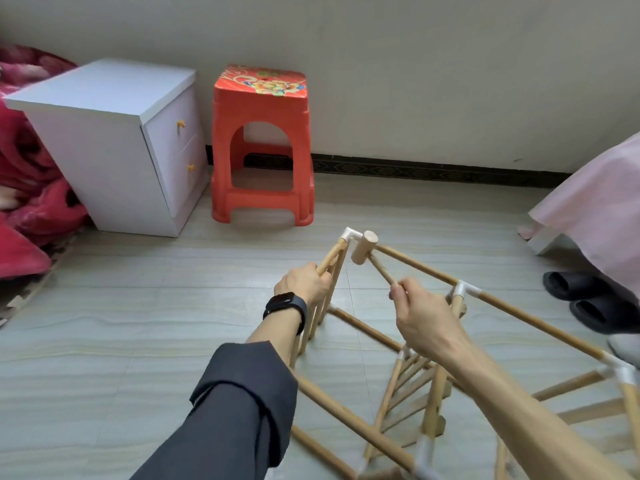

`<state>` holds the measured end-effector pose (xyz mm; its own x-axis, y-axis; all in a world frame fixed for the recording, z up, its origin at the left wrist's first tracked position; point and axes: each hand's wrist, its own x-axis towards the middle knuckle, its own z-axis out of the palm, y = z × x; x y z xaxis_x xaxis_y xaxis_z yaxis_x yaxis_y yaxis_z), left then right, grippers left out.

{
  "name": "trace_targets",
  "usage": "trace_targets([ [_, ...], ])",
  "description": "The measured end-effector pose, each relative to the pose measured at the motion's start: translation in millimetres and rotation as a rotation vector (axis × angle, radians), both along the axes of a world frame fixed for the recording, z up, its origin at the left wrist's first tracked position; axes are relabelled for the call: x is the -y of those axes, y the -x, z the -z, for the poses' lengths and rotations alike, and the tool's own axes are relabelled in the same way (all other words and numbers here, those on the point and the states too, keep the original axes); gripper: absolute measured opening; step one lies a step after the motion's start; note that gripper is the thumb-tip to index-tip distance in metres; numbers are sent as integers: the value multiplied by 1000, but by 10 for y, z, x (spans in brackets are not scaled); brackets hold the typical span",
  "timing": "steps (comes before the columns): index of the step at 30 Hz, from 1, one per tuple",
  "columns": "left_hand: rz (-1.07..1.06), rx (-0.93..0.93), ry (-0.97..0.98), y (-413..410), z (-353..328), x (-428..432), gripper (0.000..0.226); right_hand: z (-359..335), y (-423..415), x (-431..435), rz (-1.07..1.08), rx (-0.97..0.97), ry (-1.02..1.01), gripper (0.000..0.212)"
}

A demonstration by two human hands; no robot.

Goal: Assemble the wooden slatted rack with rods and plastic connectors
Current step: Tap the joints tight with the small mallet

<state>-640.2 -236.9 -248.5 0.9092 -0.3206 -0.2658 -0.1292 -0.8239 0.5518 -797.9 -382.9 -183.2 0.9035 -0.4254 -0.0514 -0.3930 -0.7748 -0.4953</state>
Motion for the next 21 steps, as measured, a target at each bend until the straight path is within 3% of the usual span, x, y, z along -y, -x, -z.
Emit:
trace_targets([
  [3,39,-234,241,-44,-57,-205,46,-67,391,-155,-43,-12,8,30],
  [7,-179,-354,553,100,-66,-787,23,-123,699,-443,-122,-74,15,33],
  [14,-32,-265,373,1013,551,-1572,45,-44,791,-1024,-271,-106,8,31],
  [17,-38,-136,281,1180,695,-1433,27,20,711,-1207,-296,-104,-7,31],
  [21,-42,1,166,1172,823,-1381,22,146,694,-1356,-343,-120,37,28],
])
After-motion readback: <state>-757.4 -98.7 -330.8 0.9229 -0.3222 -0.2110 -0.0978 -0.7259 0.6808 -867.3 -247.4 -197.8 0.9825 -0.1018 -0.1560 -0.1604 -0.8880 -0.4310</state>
